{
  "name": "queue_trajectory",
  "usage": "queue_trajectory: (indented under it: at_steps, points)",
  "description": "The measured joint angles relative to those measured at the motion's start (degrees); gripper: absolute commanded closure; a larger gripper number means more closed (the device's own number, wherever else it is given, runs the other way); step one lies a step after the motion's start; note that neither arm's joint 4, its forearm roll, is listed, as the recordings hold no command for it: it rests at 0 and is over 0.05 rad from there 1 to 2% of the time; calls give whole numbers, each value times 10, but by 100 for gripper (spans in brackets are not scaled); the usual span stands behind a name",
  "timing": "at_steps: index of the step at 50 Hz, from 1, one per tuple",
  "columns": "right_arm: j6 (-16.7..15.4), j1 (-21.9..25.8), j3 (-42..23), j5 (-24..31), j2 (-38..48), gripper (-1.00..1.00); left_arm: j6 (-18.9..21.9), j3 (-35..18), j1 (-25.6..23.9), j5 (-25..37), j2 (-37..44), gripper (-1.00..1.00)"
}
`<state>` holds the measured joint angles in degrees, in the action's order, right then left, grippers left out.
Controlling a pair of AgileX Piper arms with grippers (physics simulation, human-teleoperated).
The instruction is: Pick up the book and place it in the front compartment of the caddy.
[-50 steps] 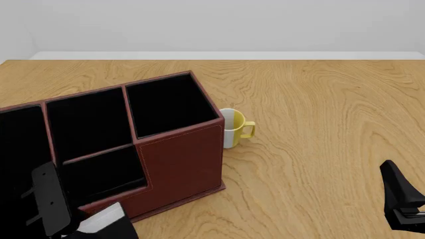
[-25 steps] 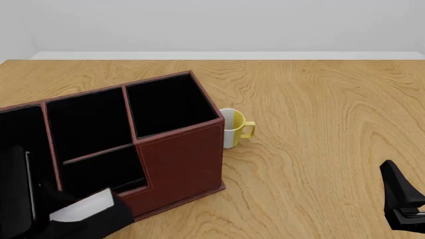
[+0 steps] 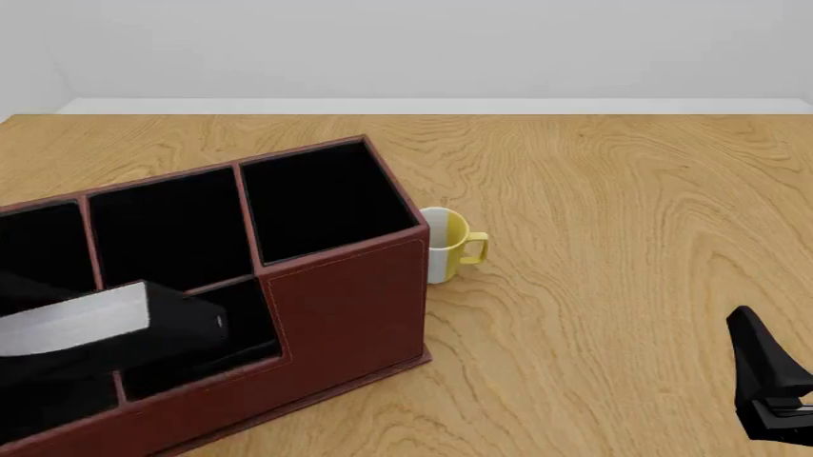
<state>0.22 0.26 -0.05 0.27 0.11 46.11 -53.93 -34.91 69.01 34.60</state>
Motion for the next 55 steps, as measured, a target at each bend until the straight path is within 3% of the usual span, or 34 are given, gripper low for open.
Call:
queue_trajectory:
  at_steps: [12, 26, 55]
  points:
    - [0, 0, 0, 0, 0, -100, 69, -62, 19, 9, 3, 100]
    - [0, 0, 0, 0, 0, -100, 109, -102, 53, 2, 18, 100]
    - [0, 0, 0, 0, 0, -100, 91, -134, 80, -26, 71, 100]
